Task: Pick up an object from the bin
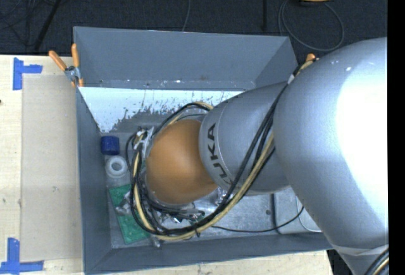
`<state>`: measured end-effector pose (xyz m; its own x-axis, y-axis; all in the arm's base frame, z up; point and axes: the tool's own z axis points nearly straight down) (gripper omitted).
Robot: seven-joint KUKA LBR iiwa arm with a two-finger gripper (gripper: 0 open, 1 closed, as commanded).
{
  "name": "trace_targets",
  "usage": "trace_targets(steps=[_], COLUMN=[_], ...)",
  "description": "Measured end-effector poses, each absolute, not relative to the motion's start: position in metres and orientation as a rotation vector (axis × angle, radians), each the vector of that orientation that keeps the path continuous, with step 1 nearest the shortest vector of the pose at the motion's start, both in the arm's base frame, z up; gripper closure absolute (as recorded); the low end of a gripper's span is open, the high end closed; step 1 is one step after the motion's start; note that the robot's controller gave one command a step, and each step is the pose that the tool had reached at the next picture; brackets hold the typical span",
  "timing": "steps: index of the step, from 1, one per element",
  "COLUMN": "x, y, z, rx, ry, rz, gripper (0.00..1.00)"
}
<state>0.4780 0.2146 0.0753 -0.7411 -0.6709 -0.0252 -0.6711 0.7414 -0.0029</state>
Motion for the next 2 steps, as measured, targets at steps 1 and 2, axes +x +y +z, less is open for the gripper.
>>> trace_targets(steps=[1,2], x=[0.477,0.472], y=[0.215,0.206], z=[0.076,0.214], rx=[-1.121,-1.213], ry=[2.913,2.891], rz=[0.009,0.001], gripper=[1.00,1.00])
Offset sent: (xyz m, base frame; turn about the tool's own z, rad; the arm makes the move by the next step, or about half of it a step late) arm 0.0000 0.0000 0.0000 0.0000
